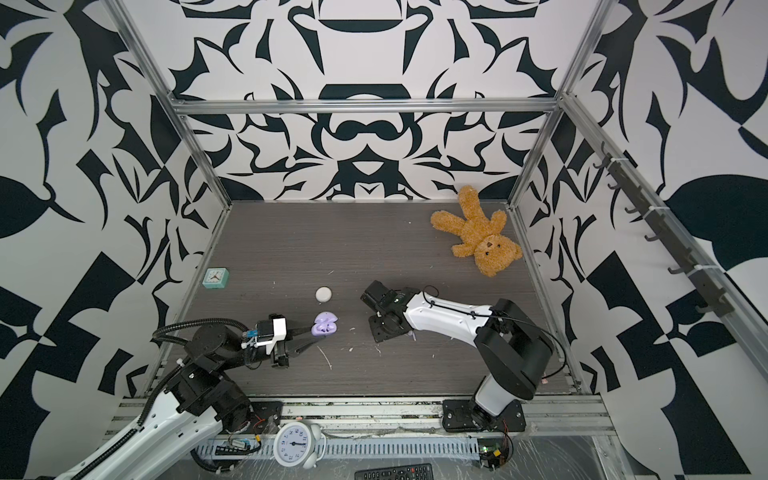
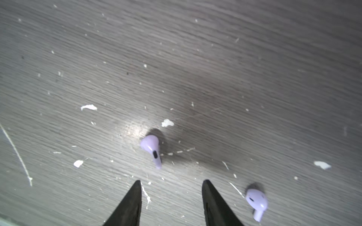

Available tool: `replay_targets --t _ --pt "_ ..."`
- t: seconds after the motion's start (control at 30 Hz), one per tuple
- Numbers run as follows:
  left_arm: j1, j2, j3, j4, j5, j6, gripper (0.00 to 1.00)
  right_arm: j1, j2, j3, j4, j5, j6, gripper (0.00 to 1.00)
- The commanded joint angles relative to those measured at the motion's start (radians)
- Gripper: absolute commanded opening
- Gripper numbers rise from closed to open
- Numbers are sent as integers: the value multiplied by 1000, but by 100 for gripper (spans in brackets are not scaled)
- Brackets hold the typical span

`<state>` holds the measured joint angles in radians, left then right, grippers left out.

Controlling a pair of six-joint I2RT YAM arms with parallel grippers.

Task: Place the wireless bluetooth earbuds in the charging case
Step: 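Lower the right gripper onto a lilac earbud and close it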

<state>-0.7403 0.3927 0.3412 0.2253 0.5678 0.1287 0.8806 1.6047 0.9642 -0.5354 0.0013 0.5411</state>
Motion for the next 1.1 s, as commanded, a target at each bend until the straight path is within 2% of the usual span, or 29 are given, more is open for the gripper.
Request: replay_targets --t 0.0,0.5,1.07 --pt "-5 -9 -10 10 8 11 0 0 3 40 37 -14 -29 48" --pt "-6 -6 -8 8 10 17 0 1 91 82 57 -19 -58 35" --pt "-5 -9 -8 3 13 18 0 0 136 91 56 -20 -53 25"
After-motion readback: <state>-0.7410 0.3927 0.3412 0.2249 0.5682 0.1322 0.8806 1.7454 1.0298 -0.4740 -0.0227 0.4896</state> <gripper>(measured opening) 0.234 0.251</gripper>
